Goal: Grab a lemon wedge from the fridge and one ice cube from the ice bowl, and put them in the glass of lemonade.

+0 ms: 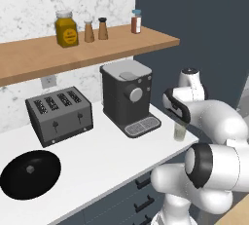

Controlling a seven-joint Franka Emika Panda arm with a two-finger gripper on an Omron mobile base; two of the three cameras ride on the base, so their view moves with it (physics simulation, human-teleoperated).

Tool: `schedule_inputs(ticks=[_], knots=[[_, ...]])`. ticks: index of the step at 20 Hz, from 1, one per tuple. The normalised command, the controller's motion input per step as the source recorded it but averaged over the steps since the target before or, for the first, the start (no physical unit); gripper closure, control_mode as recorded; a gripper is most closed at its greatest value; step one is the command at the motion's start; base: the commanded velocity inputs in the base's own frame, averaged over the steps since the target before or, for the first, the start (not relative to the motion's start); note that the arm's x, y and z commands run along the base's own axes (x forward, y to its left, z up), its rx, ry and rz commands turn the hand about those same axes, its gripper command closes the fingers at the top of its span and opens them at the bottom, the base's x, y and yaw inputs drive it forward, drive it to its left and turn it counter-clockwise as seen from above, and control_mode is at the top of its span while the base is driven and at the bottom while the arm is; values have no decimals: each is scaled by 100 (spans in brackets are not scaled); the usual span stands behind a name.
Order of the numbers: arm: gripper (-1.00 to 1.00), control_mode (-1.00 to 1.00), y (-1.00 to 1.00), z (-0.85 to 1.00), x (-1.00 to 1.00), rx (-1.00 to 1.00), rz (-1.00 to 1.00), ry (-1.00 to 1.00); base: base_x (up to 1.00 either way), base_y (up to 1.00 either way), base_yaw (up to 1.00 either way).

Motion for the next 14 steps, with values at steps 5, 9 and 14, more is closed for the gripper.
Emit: schedule_inputs(ticks=[5, 9, 14], knots=[[100, -100, 6, 0, 2, 0, 0, 0, 0, 0, 0], [100, -100, 24, 0, 0, 0, 0, -1, 0, 0, 0], [100, -100, 0, 0, 7, 0, 0, -11, 0, 0, 0]])
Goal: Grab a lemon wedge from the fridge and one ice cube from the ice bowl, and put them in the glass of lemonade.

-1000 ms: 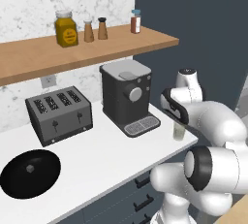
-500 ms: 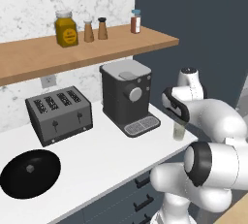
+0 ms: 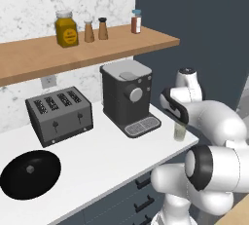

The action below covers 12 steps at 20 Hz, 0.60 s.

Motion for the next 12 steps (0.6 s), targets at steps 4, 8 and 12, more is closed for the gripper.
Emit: schedule_inputs(ticks=[4, 8, 12], knots=[[100, -100, -7, 7, 5, 0, 0, -21, 0, 0, 0], [100, -100, -9, 4, 0, 0, 0, -20, 0, 0, 0], [100, -100, -28, -12, 0, 0, 0, -22, 0, 0, 0]])
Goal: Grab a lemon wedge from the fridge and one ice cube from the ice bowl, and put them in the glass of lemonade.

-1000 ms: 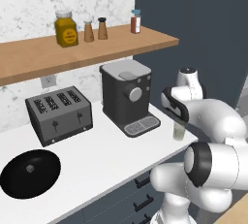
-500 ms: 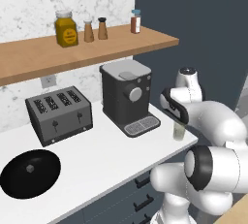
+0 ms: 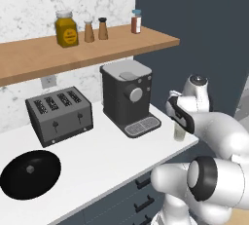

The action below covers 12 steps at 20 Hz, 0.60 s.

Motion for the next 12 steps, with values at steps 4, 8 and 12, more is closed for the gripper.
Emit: schedule_inputs(ticks=[4, 8, 12], knots=[[100, -100, -14, -1, 0, 0, 0, -11, 0, 0, 0], [100, -100, -1, -3, 0, 0, 0, 0, 0, 0, 0], [100, -100, 0, -6, 0, 0, 0, 0, 0, 0, 0]])
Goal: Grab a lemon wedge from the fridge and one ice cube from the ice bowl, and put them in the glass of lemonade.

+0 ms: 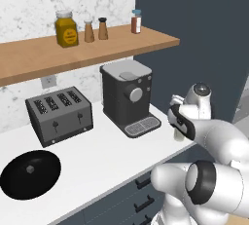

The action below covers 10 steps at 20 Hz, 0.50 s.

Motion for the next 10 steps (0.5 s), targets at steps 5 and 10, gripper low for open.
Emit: schedule_inputs(ticks=[5, 10], knots=[[100, -100, 0, 5, 0, 0, 0, -6, 0, 0, 0], [100, -100, 0, 0, 15, 0, 0, 0, 0, 0, 0]])
